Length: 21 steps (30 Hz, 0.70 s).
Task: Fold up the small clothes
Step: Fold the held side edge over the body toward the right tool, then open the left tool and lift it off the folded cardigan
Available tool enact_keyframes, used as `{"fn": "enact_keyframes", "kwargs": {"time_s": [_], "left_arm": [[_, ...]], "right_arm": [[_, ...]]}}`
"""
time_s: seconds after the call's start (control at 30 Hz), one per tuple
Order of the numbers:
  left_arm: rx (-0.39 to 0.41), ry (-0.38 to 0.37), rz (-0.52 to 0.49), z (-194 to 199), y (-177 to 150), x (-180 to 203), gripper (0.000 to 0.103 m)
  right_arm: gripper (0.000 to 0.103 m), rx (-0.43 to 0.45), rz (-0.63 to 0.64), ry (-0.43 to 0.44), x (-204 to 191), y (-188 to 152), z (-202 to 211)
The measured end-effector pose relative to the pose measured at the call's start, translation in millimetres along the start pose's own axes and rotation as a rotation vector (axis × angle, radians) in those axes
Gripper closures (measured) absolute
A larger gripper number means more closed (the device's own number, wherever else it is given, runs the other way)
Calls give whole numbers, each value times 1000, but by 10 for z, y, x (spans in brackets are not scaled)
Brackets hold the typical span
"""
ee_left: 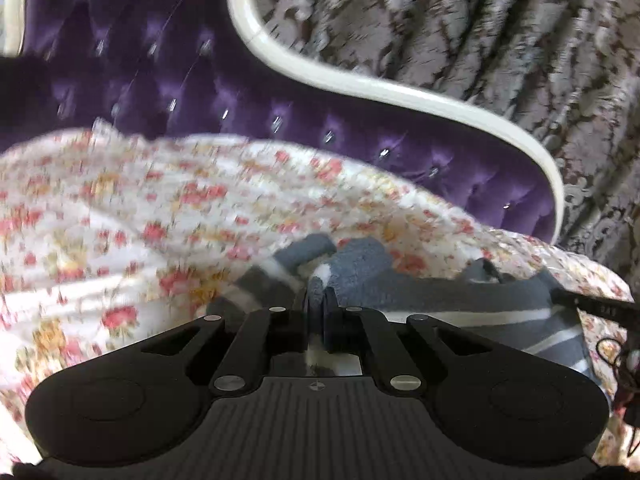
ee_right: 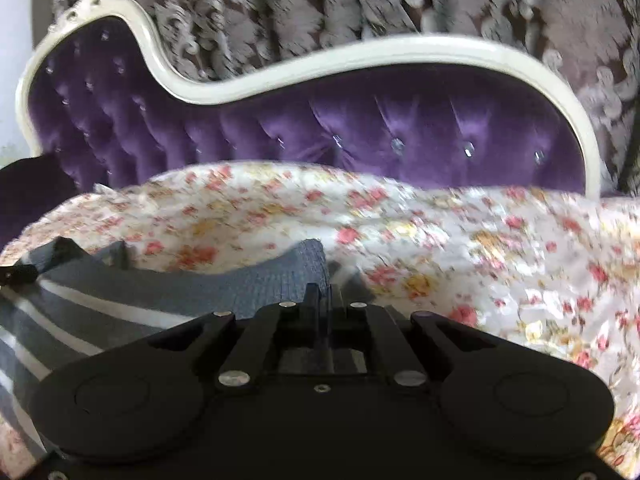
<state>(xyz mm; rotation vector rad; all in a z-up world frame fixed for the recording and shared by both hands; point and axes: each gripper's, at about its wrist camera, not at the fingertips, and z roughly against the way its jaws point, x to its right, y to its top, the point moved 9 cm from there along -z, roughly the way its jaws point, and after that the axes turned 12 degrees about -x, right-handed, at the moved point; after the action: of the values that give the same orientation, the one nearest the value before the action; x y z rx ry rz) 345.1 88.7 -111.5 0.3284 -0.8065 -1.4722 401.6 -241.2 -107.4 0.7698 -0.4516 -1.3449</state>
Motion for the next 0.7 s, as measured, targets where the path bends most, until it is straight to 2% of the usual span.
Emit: {"fn": "enact_keyframes", "kwargs": {"time_s": [0.13,0.33,0.43,0.5,0.57,0.6,0.63,0.67,0.7], "left_arm": [[-72,8,46,-205,-146,-90,97],[-67,-14,108,-190,-145,-198,94],[-62,0,152,-168,-137,-311,94],[-57,4,171,-153,-118,-370,93],[-53,21,183,-131,-89,-412,90],[-49,33,184,-120,-69,-426,82],[-39,51,184,-84,-51,-438,76],[-28,64,179,-47,-31,-431,75],[-16,73,167,-10,-8,-411,74]], "right_arm": [[95,-92,-12,-9,96,-161,-251],[94,-91,-32,-16,125,-228,-248],[92,-90,-37,-29,128,-226,-223],[86,-88,-41,-34,137,-215,-223],[74,-84,-45,-32,138,-209,-221],[71,-81,-46,-36,140,-205,-217],[64,-80,-45,-42,144,-201,-213],[53,-77,-46,-47,152,-196,-205],[48,-71,-51,-49,165,-188,-191]]}}
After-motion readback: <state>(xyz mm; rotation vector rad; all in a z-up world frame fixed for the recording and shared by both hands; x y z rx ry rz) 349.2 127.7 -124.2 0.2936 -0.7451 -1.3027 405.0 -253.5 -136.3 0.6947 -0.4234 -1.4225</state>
